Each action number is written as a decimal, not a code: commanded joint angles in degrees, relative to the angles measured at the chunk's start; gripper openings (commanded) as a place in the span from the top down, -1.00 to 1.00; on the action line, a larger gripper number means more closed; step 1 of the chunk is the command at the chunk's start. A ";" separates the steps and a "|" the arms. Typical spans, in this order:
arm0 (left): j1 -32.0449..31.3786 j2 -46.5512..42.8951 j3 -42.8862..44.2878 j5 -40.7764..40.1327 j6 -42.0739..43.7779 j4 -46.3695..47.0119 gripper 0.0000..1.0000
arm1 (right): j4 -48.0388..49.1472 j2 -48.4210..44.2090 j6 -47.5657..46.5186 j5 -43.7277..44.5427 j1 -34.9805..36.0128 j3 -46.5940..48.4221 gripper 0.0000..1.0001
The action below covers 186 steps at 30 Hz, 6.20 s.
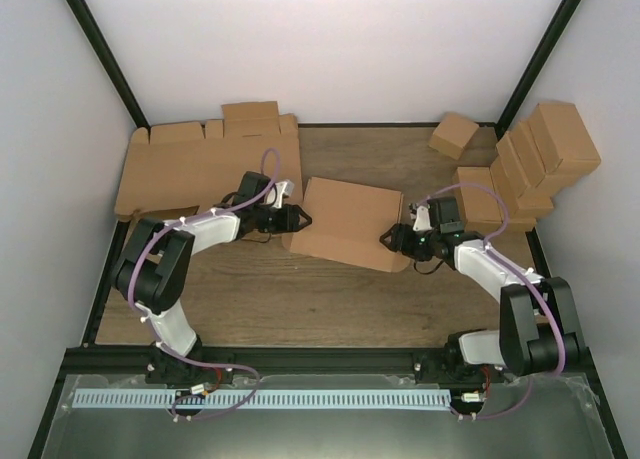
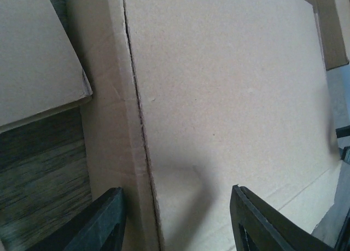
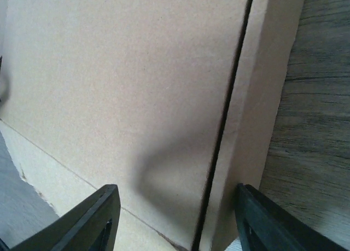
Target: Fold the paper box
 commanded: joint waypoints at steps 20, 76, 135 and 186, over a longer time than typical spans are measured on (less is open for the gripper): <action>-0.34 -15.75 5.91 11.12 -0.20 -28.45 -0.02 | -20.67 -5.69 -2.24 -8.14 0.19 18.03 -0.07; 9.52 -10.20 10.29 24.45 -47.20 -22.92 0.23 | -18.48 4.40 49.46 -22.17 -6.41 26.69 0.19; 11.23 -6.34 10.61 15.02 -29.59 -19.34 -0.14 | -15.72 9.97 20.47 -15.40 -9.37 26.75 -0.39; -2.63 -12.62 -12.17 -4.88 -12.27 -26.79 0.39 | -12.61 -4.79 14.65 6.10 7.97 -6.04 0.22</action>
